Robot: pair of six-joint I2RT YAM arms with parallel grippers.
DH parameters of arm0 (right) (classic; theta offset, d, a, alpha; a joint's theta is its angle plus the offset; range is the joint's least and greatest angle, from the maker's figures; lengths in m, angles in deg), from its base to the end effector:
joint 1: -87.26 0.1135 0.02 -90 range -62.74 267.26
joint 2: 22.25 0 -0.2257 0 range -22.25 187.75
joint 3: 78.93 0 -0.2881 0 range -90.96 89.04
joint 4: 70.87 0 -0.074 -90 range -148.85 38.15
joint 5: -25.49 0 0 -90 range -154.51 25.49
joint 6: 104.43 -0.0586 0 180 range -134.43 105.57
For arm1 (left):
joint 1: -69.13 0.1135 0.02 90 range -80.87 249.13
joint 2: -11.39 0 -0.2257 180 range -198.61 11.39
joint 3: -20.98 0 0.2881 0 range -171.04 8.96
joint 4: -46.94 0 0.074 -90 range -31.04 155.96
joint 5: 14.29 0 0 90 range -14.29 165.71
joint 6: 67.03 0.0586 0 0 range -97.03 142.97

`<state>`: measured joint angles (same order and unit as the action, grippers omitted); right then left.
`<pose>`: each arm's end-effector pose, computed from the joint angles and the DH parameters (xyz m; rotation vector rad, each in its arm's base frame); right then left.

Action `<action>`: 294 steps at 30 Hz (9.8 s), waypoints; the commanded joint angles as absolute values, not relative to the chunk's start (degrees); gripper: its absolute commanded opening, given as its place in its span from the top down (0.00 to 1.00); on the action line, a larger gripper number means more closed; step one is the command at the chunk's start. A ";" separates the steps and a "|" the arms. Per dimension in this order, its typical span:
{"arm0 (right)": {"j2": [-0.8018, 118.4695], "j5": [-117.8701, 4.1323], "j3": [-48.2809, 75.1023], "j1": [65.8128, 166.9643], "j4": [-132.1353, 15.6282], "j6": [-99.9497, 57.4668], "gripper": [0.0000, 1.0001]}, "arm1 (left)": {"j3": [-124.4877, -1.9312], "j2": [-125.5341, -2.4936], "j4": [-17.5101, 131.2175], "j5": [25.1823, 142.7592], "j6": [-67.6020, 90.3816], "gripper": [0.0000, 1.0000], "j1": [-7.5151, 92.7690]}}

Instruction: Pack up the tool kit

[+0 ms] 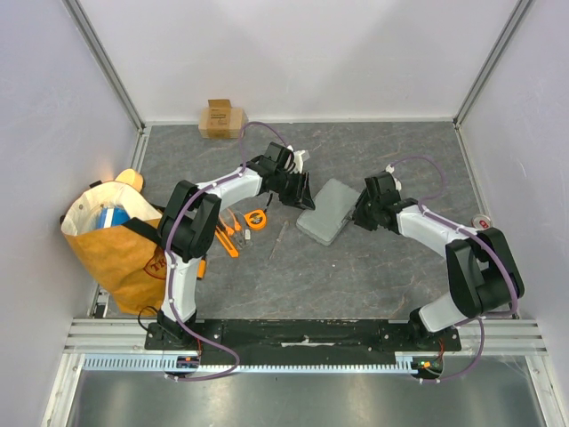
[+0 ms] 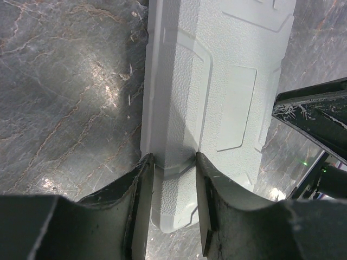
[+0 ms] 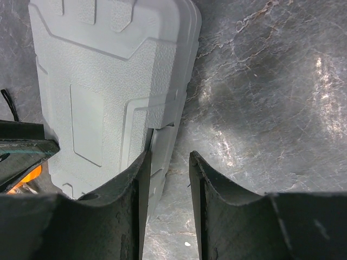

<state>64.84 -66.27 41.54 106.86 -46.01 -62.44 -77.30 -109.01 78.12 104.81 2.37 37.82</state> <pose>0.3254 0.1140 0.1005 0.6371 2.4626 0.4490 0.3918 -0.2717 0.0993 0.4674 2.5785 -0.9883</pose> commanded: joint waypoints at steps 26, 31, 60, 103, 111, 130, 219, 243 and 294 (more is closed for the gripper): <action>75.76 -104.32 29.02 111.43 -15.44 -58.28 0.81 | -89.12 -123.08 106.42 87.30 -3.75 0.72 37.22; 69.17 -100.20 26.21 111.43 -17.45 -56.79 0.69 | -90.88 -120.62 104.57 90.91 -3.40 0.68 37.05; 71.36 -70.05 31.39 105.72 -38.28 -53.54 0.55 | -95.45 -118.51 104.57 95.57 -3.13 0.54 37.22; 65.47 -70.14 14.52 106.16 -22.29 -46.77 1.00 | -96.51 -108.14 88.32 112.09 -9.55 0.23 37.22; 65.73 -71.62 14.16 106.25 -21.58 -45.45 1.00 | -94.05 -109.72 87.95 110.97 -10.61 0.23 37.22; 72.85 -87.36 21.81 97.55 -29.93 -35.17 0.80 | -90.80 -106.30 100.44 82.92 -6.48 0.09 40.47; 74.61 -72.68 17.77 115.47 -28.35 -39.74 0.82 | -66.18 -95.93 97.72 75.44 -5.51 0.98 58.58; 61.17 -84.73 24.09 110.47 -27.82 -49.32 0.79 | -105.20 -110.85 96.66 86.44 2.40 0.98 36.53; 80.84 -69.87 13.81 109.32 -40.56 -49.67 0.67 | -116.99 -122.64 99.66 82.73 0.74 0.75 31.95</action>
